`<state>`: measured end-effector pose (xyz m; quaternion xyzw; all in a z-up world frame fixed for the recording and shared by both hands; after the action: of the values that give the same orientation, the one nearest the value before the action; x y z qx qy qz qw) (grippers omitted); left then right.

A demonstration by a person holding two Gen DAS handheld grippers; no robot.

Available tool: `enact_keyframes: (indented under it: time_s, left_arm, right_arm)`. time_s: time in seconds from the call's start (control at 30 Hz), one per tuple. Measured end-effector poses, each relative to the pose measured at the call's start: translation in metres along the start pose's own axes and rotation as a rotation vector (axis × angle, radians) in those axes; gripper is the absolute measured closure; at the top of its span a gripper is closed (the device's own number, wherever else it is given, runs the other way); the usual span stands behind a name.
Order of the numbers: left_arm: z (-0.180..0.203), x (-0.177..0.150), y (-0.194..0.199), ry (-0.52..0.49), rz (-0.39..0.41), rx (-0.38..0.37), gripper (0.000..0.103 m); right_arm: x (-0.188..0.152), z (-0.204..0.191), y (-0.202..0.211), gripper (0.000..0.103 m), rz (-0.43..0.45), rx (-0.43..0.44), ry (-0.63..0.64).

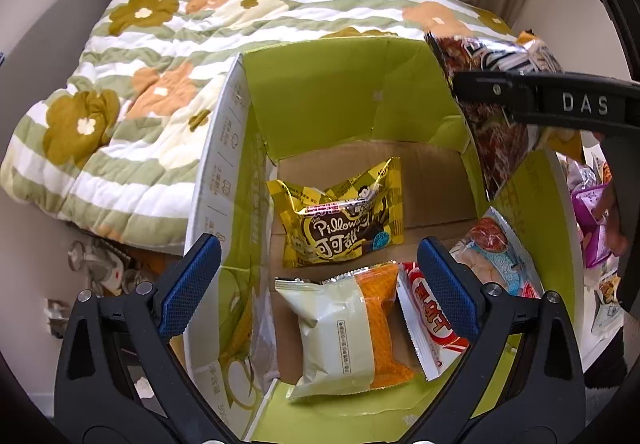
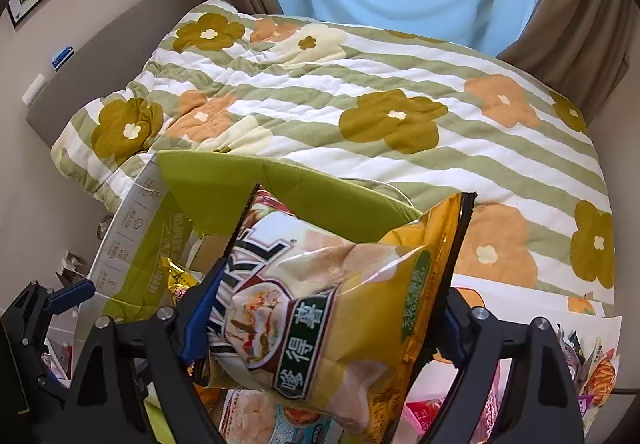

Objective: Organize snacks
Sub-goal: 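Lower the yellow chip bag into the green box and open the right tool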

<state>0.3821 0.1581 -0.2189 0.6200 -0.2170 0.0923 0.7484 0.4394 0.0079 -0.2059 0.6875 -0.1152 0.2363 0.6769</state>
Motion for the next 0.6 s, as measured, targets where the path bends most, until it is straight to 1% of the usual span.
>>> enact_keyframes:
  time_s: [0.03,0.1,0.27,0.43,0.6]
  left_arm:
    - [0.001,-0.001,0.000,-0.002,-0.001,-0.001,0.005]
    - [0.002,-0.002,0.000,-0.005,-0.004,0.000,0.005]
    - [0.003,-0.007,0.005,-0.004,0.003,-0.002,0.005]
    - [0.004,-0.012,0.011,-0.002,0.004,-0.008,0.005]
    - [0.008,-0.013,0.024,-0.005,0.024,-0.024,0.005]
  right_arm:
    - [0.000,0.000,0.000,0.009,0.010,-0.002,-0.005]
    - [0.000,0.004,0.002,0.000,0.028,0.014,-0.019]
    - [-0.004,0.007,0.011,0.000,0.070,0.004,-0.022]
    - [-0.012,0.012,0.024,0.000,0.077,0.012,-0.046]
    - [-0.023,0.016,0.043,0.000,0.089,0.008,-0.075]
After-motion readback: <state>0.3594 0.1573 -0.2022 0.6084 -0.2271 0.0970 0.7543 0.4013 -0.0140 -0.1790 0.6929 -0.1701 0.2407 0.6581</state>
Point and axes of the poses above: each gripper's, at about its wrist camera, not at the fingertips, and y roughly against the way its jaws point, z to its right, x to its top, the point moved 4 cm from there along -y, roughly the way its jaws point, and after that the axes turned 8 degrees about -x, right-handed, at the moved point
